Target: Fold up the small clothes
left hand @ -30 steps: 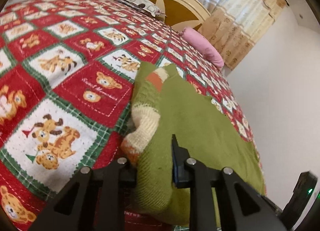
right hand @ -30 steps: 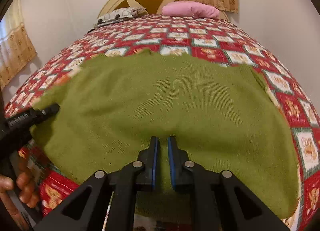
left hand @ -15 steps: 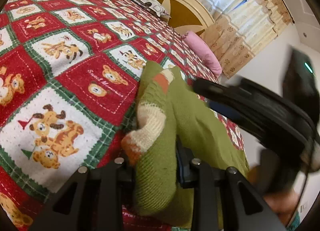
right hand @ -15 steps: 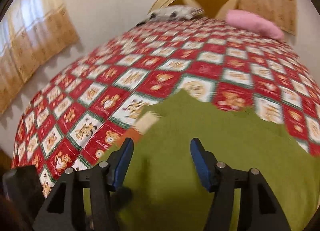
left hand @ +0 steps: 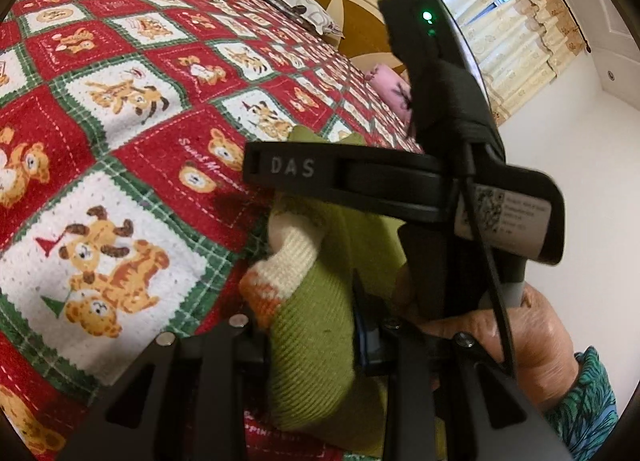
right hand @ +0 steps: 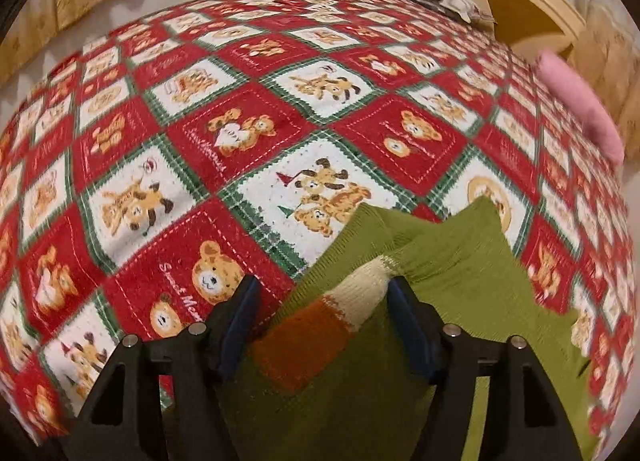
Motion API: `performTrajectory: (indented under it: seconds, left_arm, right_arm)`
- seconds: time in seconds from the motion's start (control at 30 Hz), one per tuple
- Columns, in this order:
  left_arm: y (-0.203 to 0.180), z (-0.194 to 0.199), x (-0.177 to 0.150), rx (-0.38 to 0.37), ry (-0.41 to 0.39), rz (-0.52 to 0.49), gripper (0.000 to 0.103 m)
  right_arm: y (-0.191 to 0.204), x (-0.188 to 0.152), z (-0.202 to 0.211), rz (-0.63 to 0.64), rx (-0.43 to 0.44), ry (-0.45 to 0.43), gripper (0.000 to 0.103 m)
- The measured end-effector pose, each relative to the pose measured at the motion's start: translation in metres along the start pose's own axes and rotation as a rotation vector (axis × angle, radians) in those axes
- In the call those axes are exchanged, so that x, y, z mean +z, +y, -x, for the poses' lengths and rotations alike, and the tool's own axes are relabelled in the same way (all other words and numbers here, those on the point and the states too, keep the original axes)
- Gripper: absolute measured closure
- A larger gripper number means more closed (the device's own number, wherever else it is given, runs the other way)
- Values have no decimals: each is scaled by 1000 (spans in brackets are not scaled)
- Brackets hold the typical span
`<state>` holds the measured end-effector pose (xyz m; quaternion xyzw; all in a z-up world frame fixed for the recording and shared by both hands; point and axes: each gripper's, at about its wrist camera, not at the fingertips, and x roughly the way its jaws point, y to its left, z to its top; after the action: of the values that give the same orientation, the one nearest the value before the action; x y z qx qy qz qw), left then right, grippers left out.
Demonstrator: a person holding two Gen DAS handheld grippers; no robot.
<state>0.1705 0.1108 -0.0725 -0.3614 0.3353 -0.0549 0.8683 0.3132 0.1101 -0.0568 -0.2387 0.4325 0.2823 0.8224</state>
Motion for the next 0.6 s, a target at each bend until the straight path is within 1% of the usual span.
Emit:
performTrajectory:
  seconds: [0.03,0.07,0.1,0.17,0.23,0.27,0.3,0.37,0.4,0.5,0.6]
  left_arm:
    - [0,0,0,0,0,-1,71]
    - [0,0,0,0,0,-1,71]
    - [0,0,0,0,0,-2,71]
    - [-1,1,0,-1,-1,-7,72]
    - [-5,2,-1,6,-7,-23,73]
    - [-8,3,-1,13,-17,-43,73]
    - [-16,7,-3,25,-37,-84,74]
    - [-27,11,-7,35,-61,-139,74]
    - [-31,13,-8,29,-70,-164,74]
    - [-31,14,-7,1,-68,-167,75]
    - [-31,14,-6,-6,-62,-176,76]
  right_arm:
    - [-4,-1,1,-14,7,1,46]
    - [-8,-2,2,-27,-6,-2,59]
    - [-13,-4,4,-43,-10,-2,64]
    - [-24,-6,8,-94,25,-9,81]
    - [-39,-10,15,-193,93,-25,87]
    - [-47,-13,18,-244,126,-38,88]
    - [-56,-17,25,-313,170,-67,88]
    - [-70,-28,39,-400,223,-119,89]
    - [-75,-33,46,-434,237,-140,89]
    - [-92,-50,66,-518,268,-196,89]
    - [-106,-67,78,-582,299,-214,89]
